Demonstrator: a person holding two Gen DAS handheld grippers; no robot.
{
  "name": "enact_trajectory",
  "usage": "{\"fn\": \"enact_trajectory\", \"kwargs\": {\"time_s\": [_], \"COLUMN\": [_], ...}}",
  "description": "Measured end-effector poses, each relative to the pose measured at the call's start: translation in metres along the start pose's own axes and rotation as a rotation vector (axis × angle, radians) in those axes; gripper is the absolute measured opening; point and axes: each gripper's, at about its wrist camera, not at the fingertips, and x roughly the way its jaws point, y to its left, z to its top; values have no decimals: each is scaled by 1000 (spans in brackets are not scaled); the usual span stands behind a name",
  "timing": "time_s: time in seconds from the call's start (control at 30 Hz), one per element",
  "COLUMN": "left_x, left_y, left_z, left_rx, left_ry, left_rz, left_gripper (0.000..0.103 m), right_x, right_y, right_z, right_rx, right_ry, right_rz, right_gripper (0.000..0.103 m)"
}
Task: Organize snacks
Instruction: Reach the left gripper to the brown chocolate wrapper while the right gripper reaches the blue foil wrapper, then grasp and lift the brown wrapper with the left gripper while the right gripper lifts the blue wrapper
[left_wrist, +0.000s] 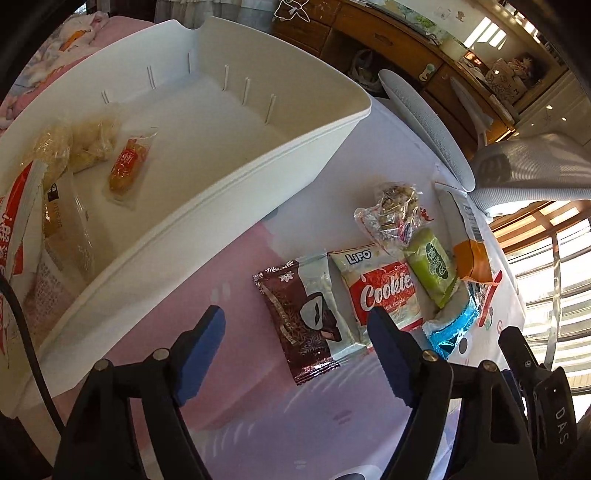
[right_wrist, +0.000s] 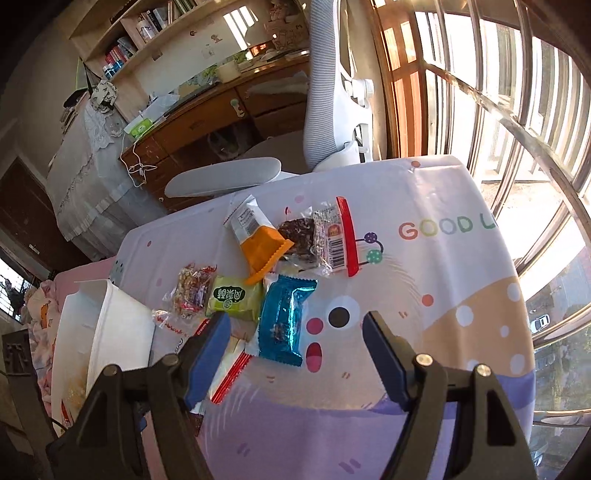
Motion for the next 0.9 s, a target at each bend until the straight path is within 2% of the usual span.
{"fn": "enact_trajectory", "kwargs": {"time_s": [0.13, 0.23, 0.37, 0.47, 0.53, 0.6, 0.67, 0.77, 0.9], "left_x": [10, 13, 17, 24, 27, 27, 28, 29, 30], "left_y": [1, 1, -1, -6, -8, -9, -11, -13, -15], "left_z": [-1, -1, -2, 0, 1, 1, 2, 4, 7], "left_rx": [-8, 3, 20, 31, 38, 42, 48, 60, 76], "left_ry": [3, -3, 2, 13, 14, 13, 15, 21, 39], "left_rz": [27, 38, 50, 55, 68, 75, 78, 80, 84], "left_gripper": [73, 66, 63, 54, 45, 41, 39, 38, 36], "right_x": [18, 29, 42, 49, 51, 52, 54, 56, 55], "right_y": [5, 9, 12, 12, 13, 15, 18, 24, 25], "right_z": [-2, -3, -5, -6, -7, -8, -8, -8, -8], "right_rx": [-38, -65, -86, -83, -87, -101, -117, -137, -118], "right_ry": [23, 39, 66, 84, 85, 84, 89, 100, 104], "right_rz": [-10, -15, -28, -33, -31, -32, -29, -26, -34], "right_gripper": [74, 70, 63, 56, 54, 51, 47, 34, 30]}}
